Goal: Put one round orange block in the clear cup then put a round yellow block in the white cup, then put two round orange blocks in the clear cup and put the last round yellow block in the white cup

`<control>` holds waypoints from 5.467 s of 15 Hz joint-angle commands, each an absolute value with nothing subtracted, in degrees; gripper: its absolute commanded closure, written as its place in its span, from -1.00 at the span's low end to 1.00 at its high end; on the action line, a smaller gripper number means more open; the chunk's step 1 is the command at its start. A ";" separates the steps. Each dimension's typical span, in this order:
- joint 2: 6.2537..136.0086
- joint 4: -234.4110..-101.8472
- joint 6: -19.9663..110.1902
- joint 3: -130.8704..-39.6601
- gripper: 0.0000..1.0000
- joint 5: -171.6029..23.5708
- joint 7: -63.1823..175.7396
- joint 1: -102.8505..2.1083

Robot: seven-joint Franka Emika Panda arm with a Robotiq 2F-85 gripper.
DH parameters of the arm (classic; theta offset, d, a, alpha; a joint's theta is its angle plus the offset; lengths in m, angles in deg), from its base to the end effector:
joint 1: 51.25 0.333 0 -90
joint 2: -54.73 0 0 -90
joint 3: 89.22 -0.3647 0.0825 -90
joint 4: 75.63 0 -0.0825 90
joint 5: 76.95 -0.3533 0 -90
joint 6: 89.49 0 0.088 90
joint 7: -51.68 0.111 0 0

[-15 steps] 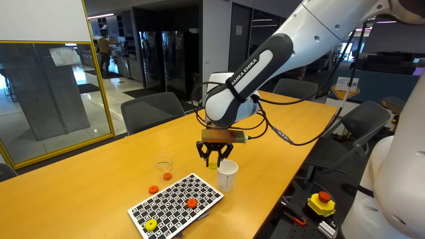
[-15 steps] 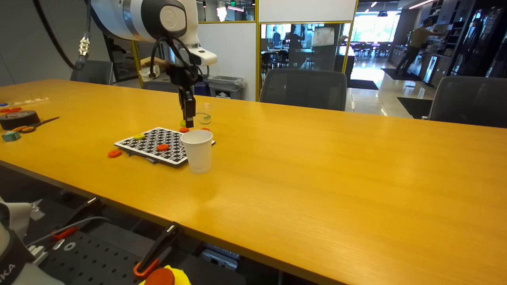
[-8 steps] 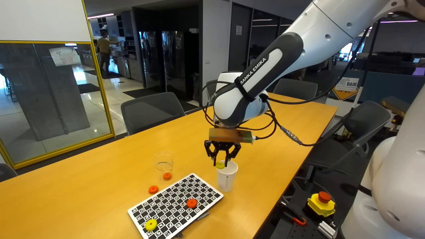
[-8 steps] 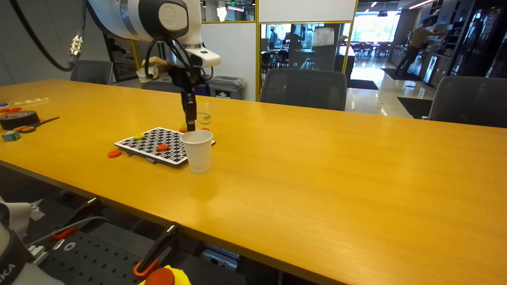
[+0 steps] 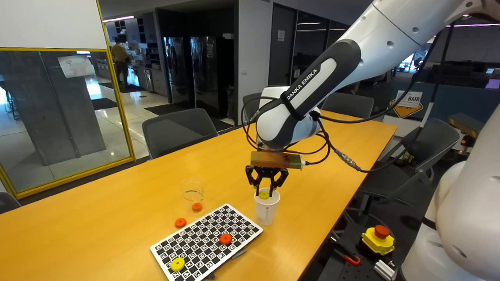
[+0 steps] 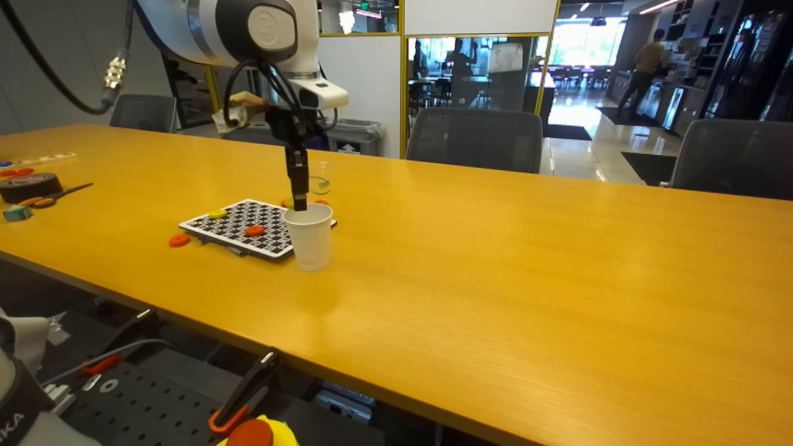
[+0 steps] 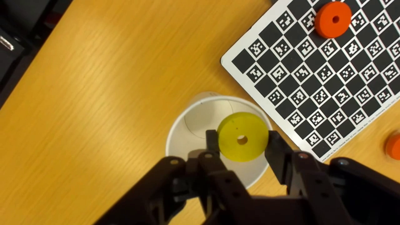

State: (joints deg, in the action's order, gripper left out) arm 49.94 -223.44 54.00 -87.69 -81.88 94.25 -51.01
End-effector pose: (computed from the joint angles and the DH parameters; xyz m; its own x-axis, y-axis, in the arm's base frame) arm 0.4190 -0.0099 0.3604 0.6718 -0.7400 -0.0319 -0.7406 -0.6705 -0.0439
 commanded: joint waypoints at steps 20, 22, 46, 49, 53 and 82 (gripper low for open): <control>57.46 -214.60 53.40 -97.32 -1.00 -82.68 89.47 -44.35; 59.90 -213.25 53.21 -97.84 -1.00 -82.52 88.50 -43.34; 75.74 -207.02 58.26 -94.28 -1.00 -86.49 85.38 -41.46; 75.64 -207.15 58.34 -93.91 -1.00 -86.35 85.56 -41.31; 75.58 -207.36 58.26 -94.04 -0.49 -86.61 85.27 -41.38; 74.41 -186.48 41.08 -90.98 0.53 -85.39 81.40 -44.69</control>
